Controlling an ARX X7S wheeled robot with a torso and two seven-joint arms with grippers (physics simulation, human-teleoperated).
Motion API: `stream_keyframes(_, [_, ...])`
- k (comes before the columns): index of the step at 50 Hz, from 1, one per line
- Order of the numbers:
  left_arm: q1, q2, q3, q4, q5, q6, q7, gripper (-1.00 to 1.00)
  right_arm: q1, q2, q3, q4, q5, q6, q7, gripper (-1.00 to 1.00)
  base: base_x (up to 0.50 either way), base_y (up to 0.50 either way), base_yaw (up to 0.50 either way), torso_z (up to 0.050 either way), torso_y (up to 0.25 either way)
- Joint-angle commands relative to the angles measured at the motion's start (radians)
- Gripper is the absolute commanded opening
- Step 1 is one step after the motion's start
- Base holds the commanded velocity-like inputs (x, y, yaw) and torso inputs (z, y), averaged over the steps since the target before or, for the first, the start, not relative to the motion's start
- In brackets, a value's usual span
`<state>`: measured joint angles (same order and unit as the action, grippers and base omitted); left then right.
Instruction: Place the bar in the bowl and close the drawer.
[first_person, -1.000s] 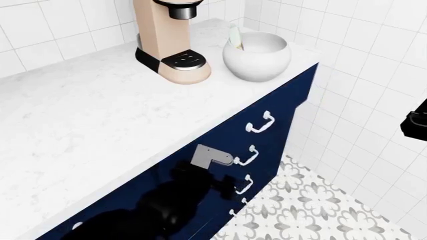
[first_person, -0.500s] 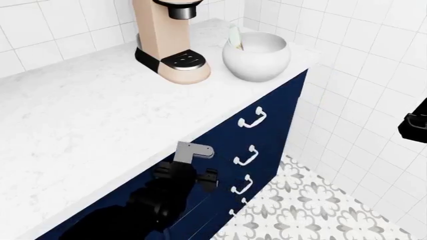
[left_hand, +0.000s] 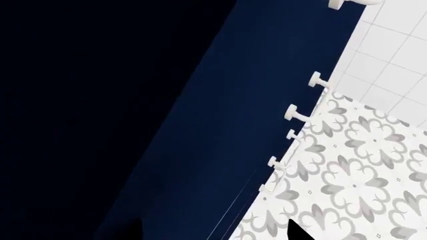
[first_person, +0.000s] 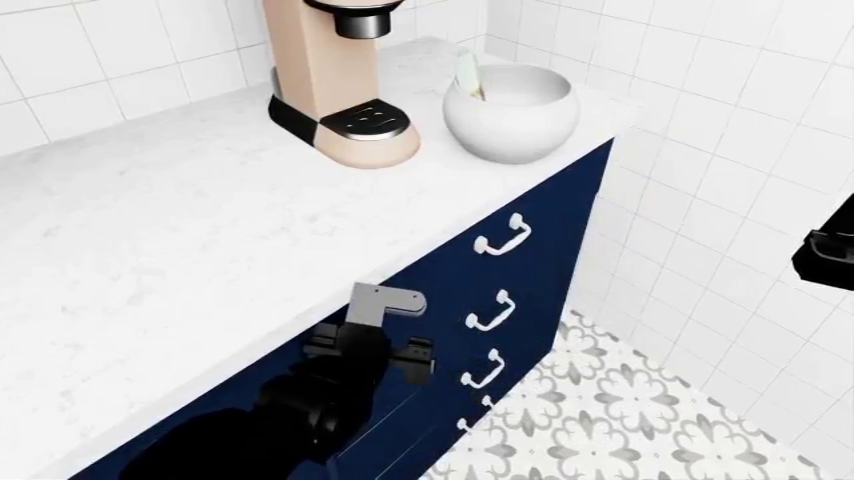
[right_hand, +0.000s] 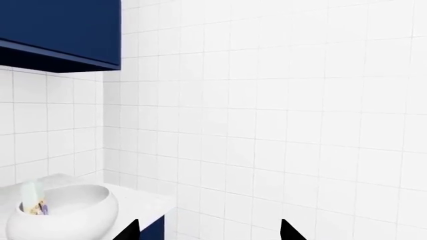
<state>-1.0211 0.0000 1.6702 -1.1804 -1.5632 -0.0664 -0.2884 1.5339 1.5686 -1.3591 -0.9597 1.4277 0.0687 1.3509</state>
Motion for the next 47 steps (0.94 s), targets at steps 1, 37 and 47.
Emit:
stream_keyframes(1, [-0.004, 0.000, -0.075, -0.097, -0.096, 0.001, -0.056, 1.00, -0.002, 0.002, 0.003, -0.005, -0.001, -0.002, -0.001, 1.00, 0.00, 0.00, 0.00, 0.000, 0.000])
stream_keyframes(37, [0.014, 0.000, -0.087, -0.049, -0.057, -0.010, 0.016, 1.00, -0.020, 0.002, 0.006, -0.015, -0.015, -0.011, -0.009, 1.00, 0.00, 0.00, 0.00, 0.000, 0.000])
stream_keyframes(47, [0.017, 0.000, -0.093, -0.037, -0.038, -0.012, 0.029, 1.00, -0.026, 0.002, 0.006, -0.019, -0.021, -0.015, -0.010, 1.00, 0.00, 0.00, 0.00, 0.000, 0.000])
